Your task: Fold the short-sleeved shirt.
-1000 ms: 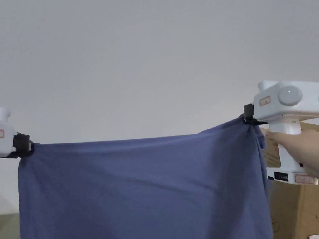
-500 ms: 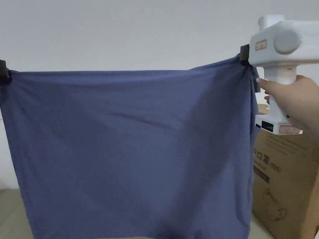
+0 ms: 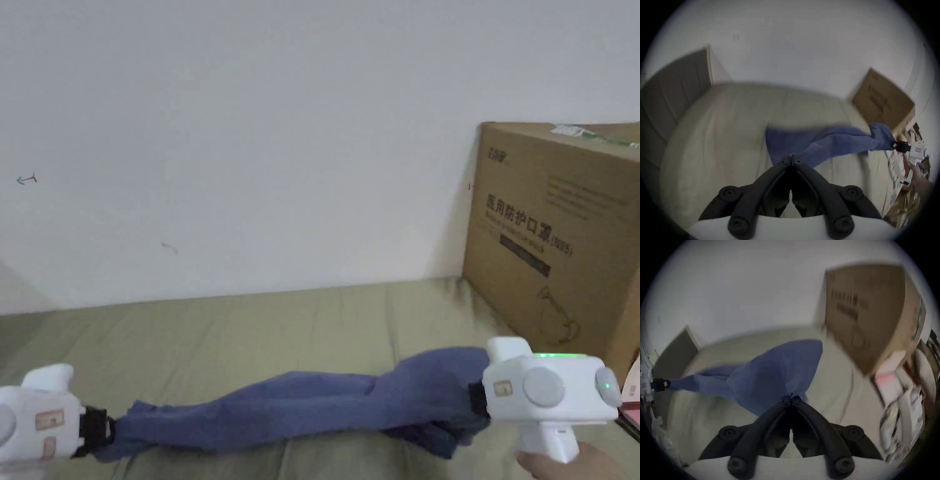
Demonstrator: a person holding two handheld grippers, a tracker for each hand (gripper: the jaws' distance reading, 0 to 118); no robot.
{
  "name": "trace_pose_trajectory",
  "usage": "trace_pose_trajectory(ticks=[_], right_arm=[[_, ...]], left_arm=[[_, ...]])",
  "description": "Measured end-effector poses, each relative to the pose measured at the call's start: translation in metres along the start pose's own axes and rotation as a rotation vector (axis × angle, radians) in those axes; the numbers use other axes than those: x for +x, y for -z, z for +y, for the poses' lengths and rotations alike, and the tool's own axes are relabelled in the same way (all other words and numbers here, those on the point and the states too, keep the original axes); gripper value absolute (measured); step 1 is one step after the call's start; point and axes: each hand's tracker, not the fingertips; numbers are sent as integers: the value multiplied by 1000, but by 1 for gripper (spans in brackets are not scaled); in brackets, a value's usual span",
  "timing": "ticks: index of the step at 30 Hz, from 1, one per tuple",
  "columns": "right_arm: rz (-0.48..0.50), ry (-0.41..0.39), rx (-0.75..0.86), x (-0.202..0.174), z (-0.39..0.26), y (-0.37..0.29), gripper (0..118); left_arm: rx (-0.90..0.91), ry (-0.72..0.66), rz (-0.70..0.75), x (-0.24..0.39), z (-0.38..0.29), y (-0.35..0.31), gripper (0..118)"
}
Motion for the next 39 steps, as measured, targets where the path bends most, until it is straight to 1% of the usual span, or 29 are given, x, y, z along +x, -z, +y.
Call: trace_pose_trajectory(ticks=[2,3,4,5,6,8,9,11,12,14,17,20,23,26,27,29,33,34,35,36,37,38,39], right_arm=[[15,-65,-41,9,-55,-1,0],[24,-61,-61,14,-81,-8,0],[61,-51,-80,18,-106,-18,0],[80,-58,-113,25,-128,-27,0],[79,-60,-150,31,-147,-34,0],[83,-112,-227,42,-182,-54,0],[65,-138,-255,48,-199,-64,0],[73,-159,-312,60,-225,-83,0],[87,-159,-297,63,-239,-96,0],[120,-145,-312,72,-256,-115,0],[128,-128,-321,77,-278,-139,0],[144,-59,-367,85,-296,-152,0],[172,-33,-378,92,-308,-163,0],[165,-39,-375,92,-315,-174,0],[161,-29,-369,91,-316,-176,0],[164,11,-359,89,-315,-177,0],[135,87,-366,84,-316,-171,2],[134,93,-368,82,-317,-171,8],[128,90,-372,79,-316,-172,21],[107,74,-379,76,-315,-175,46],[76,44,-380,72,-314,-178,89],[56,21,-372,67,-313,-182,106],[60,10,-339,62,-309,-190,108]], left_arm=[[-76,37,-4,0,-55,5,0],[-87,47,-19,-9,-78,6,0],[-110,50,-17,-11,-98,0,0],[-106,42,-23,-15,-116,-9,0],[-120,45,-28,-18,-130,-16,0],[-128,29,-18,-23,-158,-40,0],[-129,24,-19,-27,-171,-53,0],[-134,30,-31,-30,-197,-81,0],[-135,47,-21,-31,-208,-91,0],[-156,39,-42,-37,-229,-110,0],[-181,18,-43,-37,-263,-134,0],[-204,33,-51,-26,-287,-154,0],[-211,68,-35,-29,-295,-164,0],[-210,65,-35,-29,-299,-171,0],[-212,61,-37,-29,-299,-170,0],[-214,79,-20,-25,-301,-170,0],[-204,98,-3,-19,-304,-170,3],[-203,100,-1,-18,-304,-170,4],[-202,100,-3,-20,-304,-171,10],[-198,97,-9,-20,-303,-173,27],[-191,88,-14,-20,-302,-176,75],[-186,82,-17,-20,-301,-180,100],[-151,64,-40,-17,-297,-189,103]])
